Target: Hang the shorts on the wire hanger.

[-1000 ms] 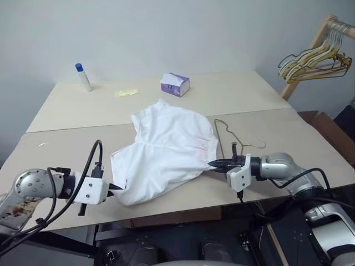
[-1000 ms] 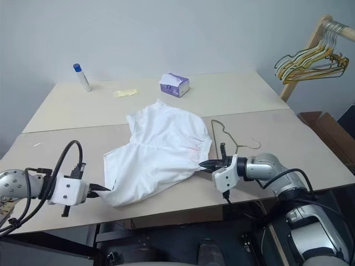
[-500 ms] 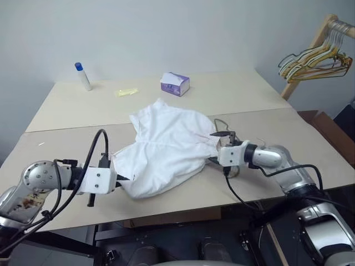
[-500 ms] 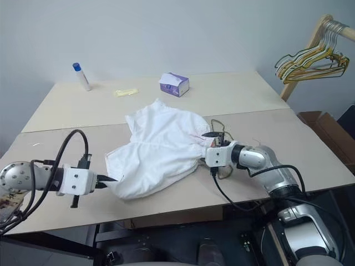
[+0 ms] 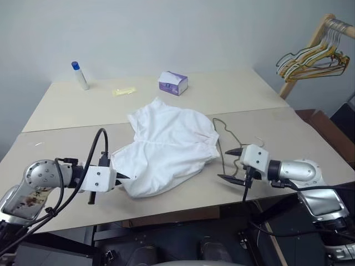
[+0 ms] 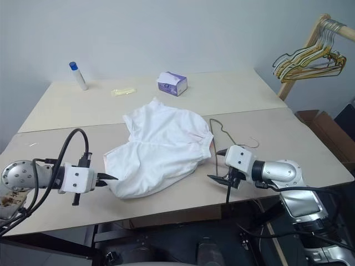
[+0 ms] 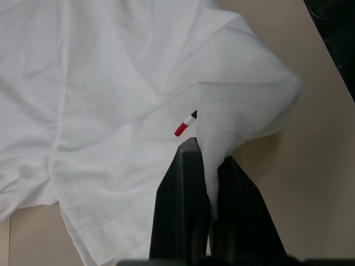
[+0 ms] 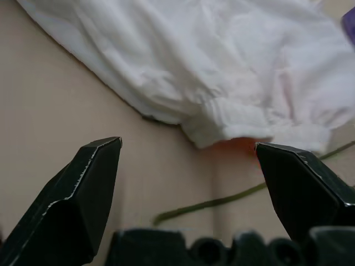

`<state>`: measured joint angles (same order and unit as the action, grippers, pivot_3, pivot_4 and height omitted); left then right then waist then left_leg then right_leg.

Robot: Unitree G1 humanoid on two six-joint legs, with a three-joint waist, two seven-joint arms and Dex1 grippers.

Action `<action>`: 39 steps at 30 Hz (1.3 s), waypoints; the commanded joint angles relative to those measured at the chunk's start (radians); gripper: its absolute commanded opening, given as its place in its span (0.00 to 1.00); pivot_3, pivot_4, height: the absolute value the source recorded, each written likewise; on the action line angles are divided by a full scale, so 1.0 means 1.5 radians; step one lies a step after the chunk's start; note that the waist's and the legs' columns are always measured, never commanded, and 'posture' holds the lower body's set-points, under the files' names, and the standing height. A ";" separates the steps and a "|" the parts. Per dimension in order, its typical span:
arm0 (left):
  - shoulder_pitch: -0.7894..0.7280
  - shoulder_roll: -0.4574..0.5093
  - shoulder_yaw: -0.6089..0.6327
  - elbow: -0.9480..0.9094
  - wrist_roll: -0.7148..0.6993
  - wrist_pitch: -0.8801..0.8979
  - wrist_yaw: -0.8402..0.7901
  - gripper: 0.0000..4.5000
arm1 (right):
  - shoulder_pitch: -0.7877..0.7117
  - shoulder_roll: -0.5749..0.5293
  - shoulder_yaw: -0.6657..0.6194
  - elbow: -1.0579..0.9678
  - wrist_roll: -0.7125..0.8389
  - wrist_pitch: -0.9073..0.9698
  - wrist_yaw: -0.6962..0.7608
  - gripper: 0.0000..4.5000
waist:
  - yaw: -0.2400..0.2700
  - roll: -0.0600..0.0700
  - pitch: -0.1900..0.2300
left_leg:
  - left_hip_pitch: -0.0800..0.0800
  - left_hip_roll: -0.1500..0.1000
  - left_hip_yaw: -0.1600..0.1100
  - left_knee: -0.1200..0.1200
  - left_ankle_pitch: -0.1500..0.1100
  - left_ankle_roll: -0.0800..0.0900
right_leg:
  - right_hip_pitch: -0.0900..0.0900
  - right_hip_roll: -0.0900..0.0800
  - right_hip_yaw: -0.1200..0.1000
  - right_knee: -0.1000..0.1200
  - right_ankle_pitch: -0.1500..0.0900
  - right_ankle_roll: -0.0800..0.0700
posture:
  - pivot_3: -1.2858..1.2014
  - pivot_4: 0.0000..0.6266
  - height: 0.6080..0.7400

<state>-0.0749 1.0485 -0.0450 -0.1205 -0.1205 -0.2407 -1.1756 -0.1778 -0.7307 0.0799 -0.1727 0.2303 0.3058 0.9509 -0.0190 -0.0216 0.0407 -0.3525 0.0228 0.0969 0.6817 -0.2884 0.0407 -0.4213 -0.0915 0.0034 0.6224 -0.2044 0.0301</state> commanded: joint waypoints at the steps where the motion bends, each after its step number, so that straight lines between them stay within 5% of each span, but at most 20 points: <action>1: -0.012 -0.004 0.008 0.010 0.001 -0.021 -0.003 0.00 | -0.017 0.031 -0.011 0.004 0.025 0.061 -0.031 1.00 | 0.001 0.000 0.000 | 0.000 0.000 0.000 0.000 0.000 0.000 | 0.000 0.000 0.000 0.000 0.000 0.000 | 0.52 0.05 1.00; 9: -0.003 -0.005 0.017 0.016 0.000 -0.032 -0.003 0.00 | -0.097 0.123 -0.004 0.123 0.013 0.075 -0.079 1.00 | 0.003 -0.001 0.001 | -0.001 0.000 0.001 0.000 0.000 0.000 | -0.001 0.000 0.000 0.000 0.000 0.000 | 0.53 0.04 1.00; 12: 0.002 -0.005 0.020 0.015 0.002 -0.035 0.000 0.00 | -0.094 0.117 0.006 0.106 0.031 0.078 -0.032 0.88 | 0.006 -0.001 0.001 | -0.001 0.000 0.000 0.000 0.000 0.000 | -0.001 0.000 0.000 0.000 0.000 0.000 | 0.53 0.04 1.00; 24: 0.005 -0.005 0.023 0.014 0.004 -0.038 0.003 0.00 | -0.088 0.115 -0.012 0.116 0.063 0.065 0.024 0.02 | 0.005 -0.001 0.001 | -0.002 0.001 0.000 0.000 0.000 0.000 | -0.001 0.000 -0.001 -0.002 0.000 0.000 | 0.54 0.04 1.00; 31: -0.004 -0.004 0.018 0.022 0.012 -0.043 0.001 0.00 | -0.058 -0.007 0.001 0.095 0.096 0.054 0.198 0.02 | 0.011 -0.001 0.002 | -0.002 0.001 0.000 0.000 0.000 0.000 | 0.000 0.000 -0.002 -0.004 0.000 0.000 | 0.53 0.04 1.00; 36: -0.003 -0.008 0.015 0.020 0.016 -0.044 0.002 0.00 | -0.064 -0.029 0.041 0.150 0.019 0.009 0.181 0.02 | 0.011 -0.001 0.002 | -0.002 0.003 0.001 0.000 -0.001 0.000 | 0.000 0.001 -0.002 -0.005 0.001 0.000 | 0.53 0.04 1.00; 39: -0.001 -0.006 0.016 0.020 0.016 -0.045 -0.001 0.00 | -0.083 -0.020 0.046 0.180 -0.008 0.001 0.154 0.17 | 0.010 -0.001 0.002 | -0.002 0.004 0.003 0.000 -0.001 0.000 | 0.000 0.002 -0.002 -0.005 0.001 -0.001 | 0.53 0.04 1.00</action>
<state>-0.0656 1.0348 -0.0364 -0.0784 -0.0947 -0.2892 -1.1800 -0.2681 -0.7596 0.1595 0.0966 0.2351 0.3345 1.1973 -0.0034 -0.0225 0.0434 -0.3554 0.0284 0.1023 0.6812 -0.2895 0.0402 -0.4221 -0.0890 0.0004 0.6154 -0.2029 0.0289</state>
